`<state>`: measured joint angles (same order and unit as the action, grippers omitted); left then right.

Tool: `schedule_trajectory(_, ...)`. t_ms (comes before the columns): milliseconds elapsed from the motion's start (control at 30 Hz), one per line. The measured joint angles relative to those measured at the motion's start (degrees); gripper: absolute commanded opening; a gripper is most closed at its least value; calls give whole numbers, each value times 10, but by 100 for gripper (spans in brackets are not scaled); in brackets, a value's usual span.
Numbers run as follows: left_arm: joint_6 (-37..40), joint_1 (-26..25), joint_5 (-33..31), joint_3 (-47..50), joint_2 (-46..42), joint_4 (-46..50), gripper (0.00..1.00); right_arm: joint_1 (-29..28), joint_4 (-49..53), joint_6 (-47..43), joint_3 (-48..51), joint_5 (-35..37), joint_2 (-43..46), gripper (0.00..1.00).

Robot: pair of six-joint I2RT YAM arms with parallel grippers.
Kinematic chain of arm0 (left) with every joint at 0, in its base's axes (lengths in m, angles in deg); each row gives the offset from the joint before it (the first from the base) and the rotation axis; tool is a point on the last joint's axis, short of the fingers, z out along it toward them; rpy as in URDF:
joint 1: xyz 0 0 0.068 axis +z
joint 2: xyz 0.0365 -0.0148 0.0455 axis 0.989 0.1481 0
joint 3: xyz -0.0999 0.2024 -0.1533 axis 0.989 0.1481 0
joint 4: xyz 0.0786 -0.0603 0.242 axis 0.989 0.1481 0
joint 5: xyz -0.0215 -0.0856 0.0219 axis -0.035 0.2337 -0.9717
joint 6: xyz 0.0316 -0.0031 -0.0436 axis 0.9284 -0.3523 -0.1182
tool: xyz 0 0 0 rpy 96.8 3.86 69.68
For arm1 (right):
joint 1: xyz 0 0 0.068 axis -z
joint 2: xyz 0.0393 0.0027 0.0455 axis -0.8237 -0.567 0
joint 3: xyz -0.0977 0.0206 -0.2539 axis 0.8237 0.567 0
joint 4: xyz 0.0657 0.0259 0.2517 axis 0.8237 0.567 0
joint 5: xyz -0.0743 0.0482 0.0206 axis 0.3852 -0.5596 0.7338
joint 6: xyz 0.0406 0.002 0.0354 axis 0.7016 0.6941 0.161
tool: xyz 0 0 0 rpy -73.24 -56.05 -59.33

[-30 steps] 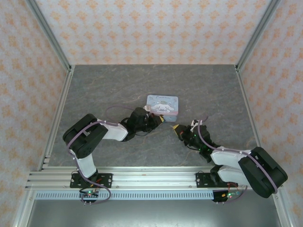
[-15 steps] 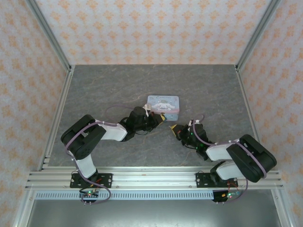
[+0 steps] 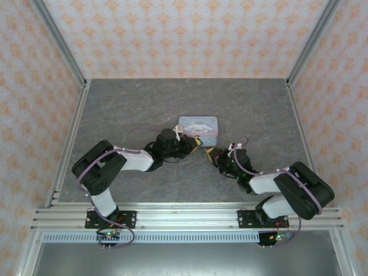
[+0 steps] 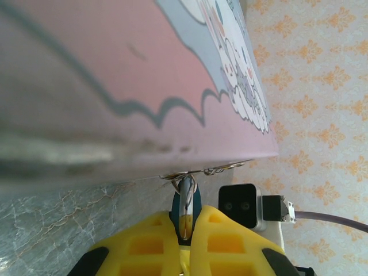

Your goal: Unlock a padlock with a key

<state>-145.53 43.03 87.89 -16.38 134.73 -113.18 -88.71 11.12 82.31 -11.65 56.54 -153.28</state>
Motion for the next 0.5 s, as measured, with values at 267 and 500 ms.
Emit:
schedule_trajectory(267,-24,0,0,0,0,-17,0,0,0,14,0,18,26,0)
schedule_trajectory(500,-29,0,0,0,0,-20,0,0,0,14,-3,24,36,0)
